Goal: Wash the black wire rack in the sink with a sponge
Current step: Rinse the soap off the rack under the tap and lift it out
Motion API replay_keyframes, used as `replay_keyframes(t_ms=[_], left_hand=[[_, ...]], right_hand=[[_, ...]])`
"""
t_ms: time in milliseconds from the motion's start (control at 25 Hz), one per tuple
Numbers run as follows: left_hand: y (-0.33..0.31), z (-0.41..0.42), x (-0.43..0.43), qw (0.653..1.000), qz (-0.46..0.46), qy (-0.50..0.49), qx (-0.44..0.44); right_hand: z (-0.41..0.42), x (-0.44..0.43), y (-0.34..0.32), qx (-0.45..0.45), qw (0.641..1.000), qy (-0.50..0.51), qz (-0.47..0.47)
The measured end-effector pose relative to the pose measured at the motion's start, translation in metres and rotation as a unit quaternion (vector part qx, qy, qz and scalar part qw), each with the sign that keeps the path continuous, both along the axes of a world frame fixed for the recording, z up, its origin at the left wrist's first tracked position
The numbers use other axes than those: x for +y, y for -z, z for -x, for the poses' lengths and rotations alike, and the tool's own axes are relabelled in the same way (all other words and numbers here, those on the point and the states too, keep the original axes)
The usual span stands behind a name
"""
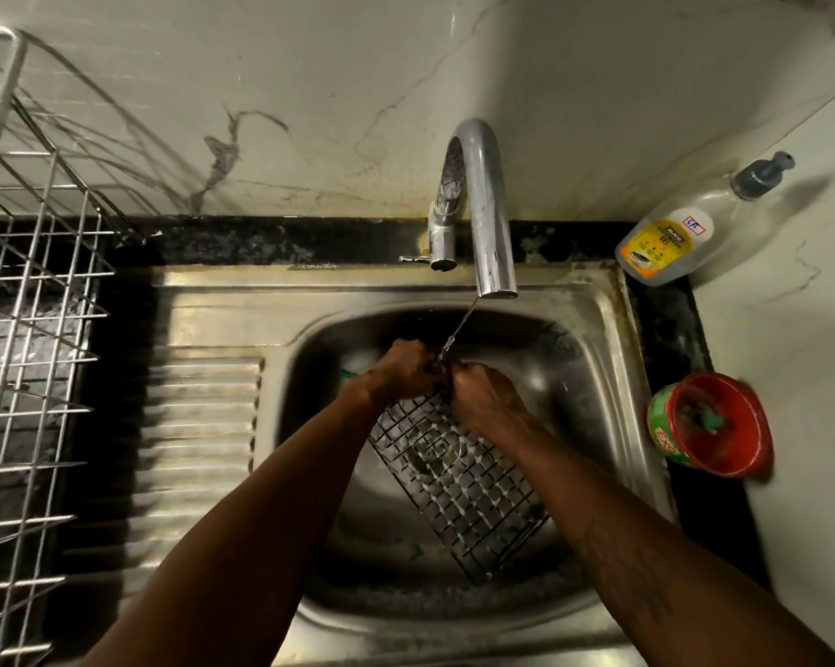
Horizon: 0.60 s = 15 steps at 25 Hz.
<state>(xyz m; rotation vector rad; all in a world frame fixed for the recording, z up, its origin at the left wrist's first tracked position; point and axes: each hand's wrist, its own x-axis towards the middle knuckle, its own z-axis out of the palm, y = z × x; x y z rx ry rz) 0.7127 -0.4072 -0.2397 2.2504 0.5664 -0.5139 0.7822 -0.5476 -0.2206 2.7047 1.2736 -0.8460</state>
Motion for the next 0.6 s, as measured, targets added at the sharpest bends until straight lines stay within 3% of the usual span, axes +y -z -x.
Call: replay_keyframes(t_ms=[120,320,600], left_hand=[[-0.002,-0.005,-0.007,1.0,-0.026,0.011,-0.011],[-0.007,0.001,-0.002,0.995,-0.072,0.045,-0.053],[0.004,0.023,0.01,0.997,-0.054,0.032,-0.045]], right_hand=[[-0.001,0.003,0.004,0.042,0.999,-0.008,-0.015],[-0.002,0.01,0.004,0.025,0.998,0.043,-0.036],[-0.012,0.014,0.007,0.064,0.99,0.129,-0.002]])
